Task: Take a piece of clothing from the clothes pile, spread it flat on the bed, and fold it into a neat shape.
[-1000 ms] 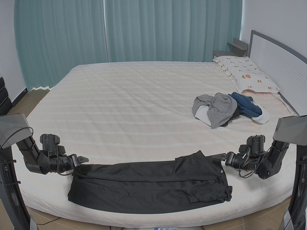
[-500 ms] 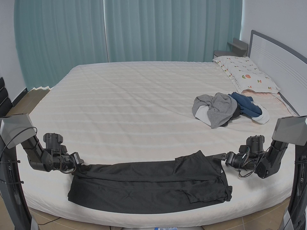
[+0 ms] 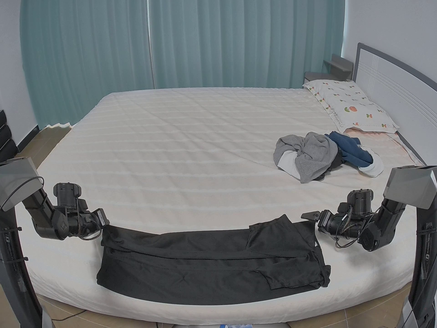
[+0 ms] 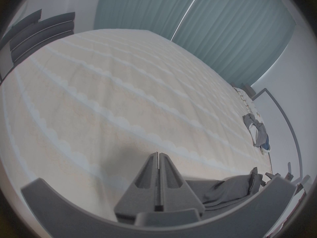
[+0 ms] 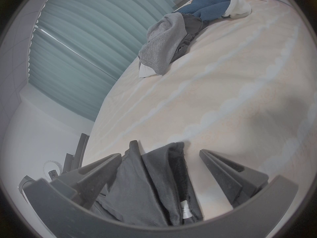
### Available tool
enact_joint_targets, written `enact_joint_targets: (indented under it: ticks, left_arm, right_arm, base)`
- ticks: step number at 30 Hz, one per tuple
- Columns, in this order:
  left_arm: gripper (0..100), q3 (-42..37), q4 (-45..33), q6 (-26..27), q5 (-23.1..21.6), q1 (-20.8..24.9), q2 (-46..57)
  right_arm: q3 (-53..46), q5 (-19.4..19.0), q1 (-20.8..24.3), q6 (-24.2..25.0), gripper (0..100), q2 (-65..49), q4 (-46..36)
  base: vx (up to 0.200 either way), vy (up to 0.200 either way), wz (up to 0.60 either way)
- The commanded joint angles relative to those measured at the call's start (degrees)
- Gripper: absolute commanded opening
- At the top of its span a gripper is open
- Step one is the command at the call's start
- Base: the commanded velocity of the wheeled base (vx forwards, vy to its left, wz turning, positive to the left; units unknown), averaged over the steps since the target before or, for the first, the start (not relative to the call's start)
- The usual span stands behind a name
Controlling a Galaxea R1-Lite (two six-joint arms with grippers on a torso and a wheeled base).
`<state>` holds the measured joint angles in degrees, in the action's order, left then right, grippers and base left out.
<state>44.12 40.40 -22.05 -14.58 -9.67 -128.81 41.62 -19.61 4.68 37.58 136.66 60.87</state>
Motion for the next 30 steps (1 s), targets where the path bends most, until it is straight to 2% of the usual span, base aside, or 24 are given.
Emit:
enact_joint_targets:
  ticks: [1,22,23,30]
  left_arm:
    - [0,-0.35,-0.06,-0.01,-0.01,-0.97,2.68]
    - [0,-0.35,0.12,0.61,-0.1,-1.14,1.63]
    - [0,-0.26,0.21,0.61,-0.1,-1.14,1.54]
    - [0,-0.08,0.03,0.7,-0.1,-1.58,1.36]
  right_arm:
    - [0.83,-0.07,0.33,0.12,100,0.45,0.04]
    - [4.79,0.28,2.09,0.21,100,3.97,0.22]
    - [4.88,0.37,2.0,0.21,0,3.97,0.3]
    - [4.96,1.16,1.73,0.21,0,3.44,1.36]
  base:
    - [0.0,0.0,0.0]
    - [0.0,0.0,0.0]
    - [0.0,0.0,0.0]
    - [0.0,0.0,0.0]
